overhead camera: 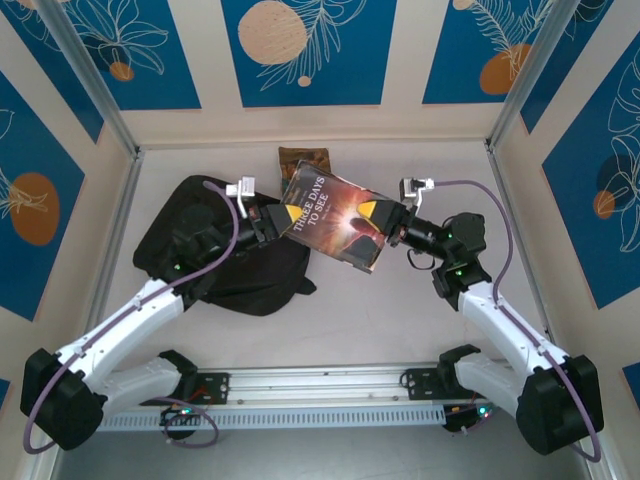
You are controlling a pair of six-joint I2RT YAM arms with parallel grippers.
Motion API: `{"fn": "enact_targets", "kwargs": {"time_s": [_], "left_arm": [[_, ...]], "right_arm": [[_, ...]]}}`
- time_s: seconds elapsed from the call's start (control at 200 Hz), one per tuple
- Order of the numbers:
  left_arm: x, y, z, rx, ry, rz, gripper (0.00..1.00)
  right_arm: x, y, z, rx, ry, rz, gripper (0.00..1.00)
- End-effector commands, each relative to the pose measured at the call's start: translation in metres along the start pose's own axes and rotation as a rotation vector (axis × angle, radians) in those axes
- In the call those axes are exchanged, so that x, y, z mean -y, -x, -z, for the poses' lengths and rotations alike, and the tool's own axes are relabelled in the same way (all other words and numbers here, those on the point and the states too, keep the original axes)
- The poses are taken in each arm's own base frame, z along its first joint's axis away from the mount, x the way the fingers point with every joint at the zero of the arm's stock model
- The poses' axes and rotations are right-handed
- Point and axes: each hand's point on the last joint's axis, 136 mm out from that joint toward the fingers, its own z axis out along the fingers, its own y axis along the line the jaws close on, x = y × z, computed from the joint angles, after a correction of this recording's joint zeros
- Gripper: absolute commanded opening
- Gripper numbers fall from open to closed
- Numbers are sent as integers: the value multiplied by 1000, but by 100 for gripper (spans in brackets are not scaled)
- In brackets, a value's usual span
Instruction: Pack books, pencil case, and school supplies into a backpack
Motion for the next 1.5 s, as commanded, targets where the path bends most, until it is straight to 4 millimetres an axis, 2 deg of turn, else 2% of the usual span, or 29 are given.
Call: {"fn": "enact_targets", "kwargs": {"time_s": [0.0, 0.09, 0.155, 0.26, 0.34, 0.485, 0.62, 0.695, 0.91, 1.065, 1.285, 1.335, 1.495], "left_arm": [[-2, -11, 5, -50, 57, -61, 17], [-17, -8, 15, -59, 209, -138, 46], [-40, -5, 29, -77, 400, -204, 57], [-81, 4, 59, -137, 742, -320, 62], [-106, 0, 67, -261, 880, -393, 67], [-138, -25, 64, -541, 1010, -505, 72], [-152, -39, 54, -732, 1150, -742, 74], [-161, -44, 47, -790, 1191, -804, 75], [-183, -58, 30, -882, 1208, -819, 68], [-187, -59, 27, -891, 1215, -817, 56], [-195, -64, 26, -914, 1216, -804, 47], [-196, -67, 26, -917, 1212, -796, 40], [-199, -81, 23, -951, 1153, -747, 9]], "right_arm": [[-18, 4, 5, 31, -38, 83, 0], [5, 5, 22, 89, -179, 88, 0], [22, 3, 38, 128, -306, 99, 0], [46, -2, 65, 170, -480, 112, 0], [55, -7, 78, 171, -551, 127, 0], [69, -16, 90, 152, -614, 135, 0], [78, -18, 96, 149, -644, 122, 0], [81, -18, 98, 148, -649, 112, 0], [89, -22, 102, 143, -645, 74, 0], [94, -24, 105, 142, -643, 55, 0], [97, -24, 106, 143, -630, 35, 0], [97, -24, 105, 142, -627, 34, 0], [98, -24, 107, 149, -631, 30, 0]]}}
